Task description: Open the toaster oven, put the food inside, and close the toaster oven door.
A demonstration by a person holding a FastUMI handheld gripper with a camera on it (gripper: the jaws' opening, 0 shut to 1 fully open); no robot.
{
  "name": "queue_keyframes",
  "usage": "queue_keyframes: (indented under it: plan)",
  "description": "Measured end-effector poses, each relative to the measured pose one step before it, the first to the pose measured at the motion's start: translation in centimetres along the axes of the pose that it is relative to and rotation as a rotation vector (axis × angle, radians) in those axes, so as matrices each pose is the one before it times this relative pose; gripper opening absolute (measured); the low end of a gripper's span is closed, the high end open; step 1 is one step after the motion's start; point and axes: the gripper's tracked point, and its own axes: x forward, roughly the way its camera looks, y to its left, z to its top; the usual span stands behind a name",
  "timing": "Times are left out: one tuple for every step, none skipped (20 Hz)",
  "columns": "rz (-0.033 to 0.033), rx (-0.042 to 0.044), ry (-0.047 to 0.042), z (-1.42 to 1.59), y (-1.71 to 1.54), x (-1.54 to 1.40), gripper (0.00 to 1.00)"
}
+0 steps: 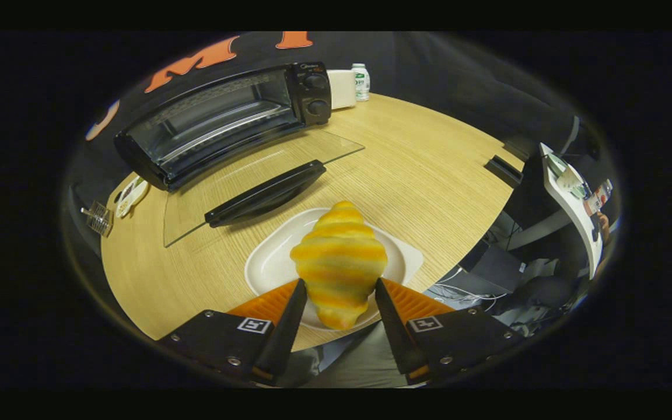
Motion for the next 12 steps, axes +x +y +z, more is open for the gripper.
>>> queue_keyframes:
  plan:
    - [0.00092,-0.01237,-0.00390,0.134,0.091,0.017,0.70]
    - [0.00543,-0.01148,-0.00523,0.136,0.120,0.021,0.68]
    - [0.00549,-0.00316,-0.00059,-0.107,0.050,-0.079,0.67]
    - [0.00950,0.00899,-0.00138,0.014,0.073,-0.151,0.64]
    - [0.01604,0.01460,-0.00167,0.137,0.067,-0.008,0.62]
    - [0.01696,0.01170,0.00102,0.036,0.096,-0.097,0.58]
    - [0.01663,0.00335,0.00292,0.031,0.031,-0.113,0.56]
    - [0.01675,-0.00020,-0.00407,0.162,0.012,-0.203,0.52]
    - [0.01794,0.00033,-0.00465,0.161,0.020,-0.224,0.51]
    - [0.01913,0.01436,-0.00350,0.191,0.135,-0.395,0.48]
    - [0.02948,0.02547,-0.01033,0.414,0.290,-0.425,0.48]
    - [0.02330,0.02367,-0.00869,0.426,0.249,-0.440,0.48]
